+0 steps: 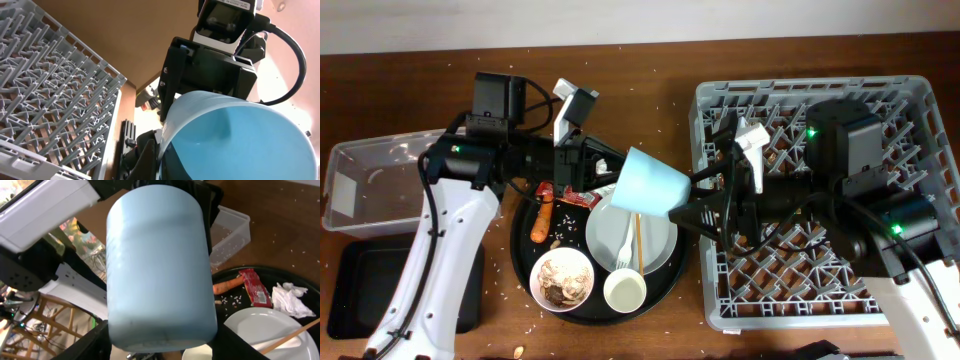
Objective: Sort waste into correct bins and load items into the dishwasher rack
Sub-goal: 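Grasp the light blue cup on the plate with the right gripper and lift, then lower the blue cup into the grey rack and open the right gripper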
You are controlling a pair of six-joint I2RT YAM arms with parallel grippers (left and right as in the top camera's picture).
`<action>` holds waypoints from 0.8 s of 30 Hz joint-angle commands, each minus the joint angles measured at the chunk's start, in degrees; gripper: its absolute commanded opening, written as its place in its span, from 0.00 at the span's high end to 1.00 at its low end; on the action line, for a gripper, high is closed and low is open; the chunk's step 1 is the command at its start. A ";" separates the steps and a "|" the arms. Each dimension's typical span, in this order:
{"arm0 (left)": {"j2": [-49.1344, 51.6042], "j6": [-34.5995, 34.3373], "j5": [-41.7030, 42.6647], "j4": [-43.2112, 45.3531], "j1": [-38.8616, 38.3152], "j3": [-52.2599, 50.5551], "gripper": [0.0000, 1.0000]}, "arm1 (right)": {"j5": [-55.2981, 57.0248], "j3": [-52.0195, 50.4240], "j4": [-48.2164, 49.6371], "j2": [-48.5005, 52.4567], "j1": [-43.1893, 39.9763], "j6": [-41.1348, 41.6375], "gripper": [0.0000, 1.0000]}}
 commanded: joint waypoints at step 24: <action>0.11 0.90 -8.28 2.69 3.61 0.15 0.01 | 54.97 0.37 -30.51 -3.69 -51.43 16.94 0.55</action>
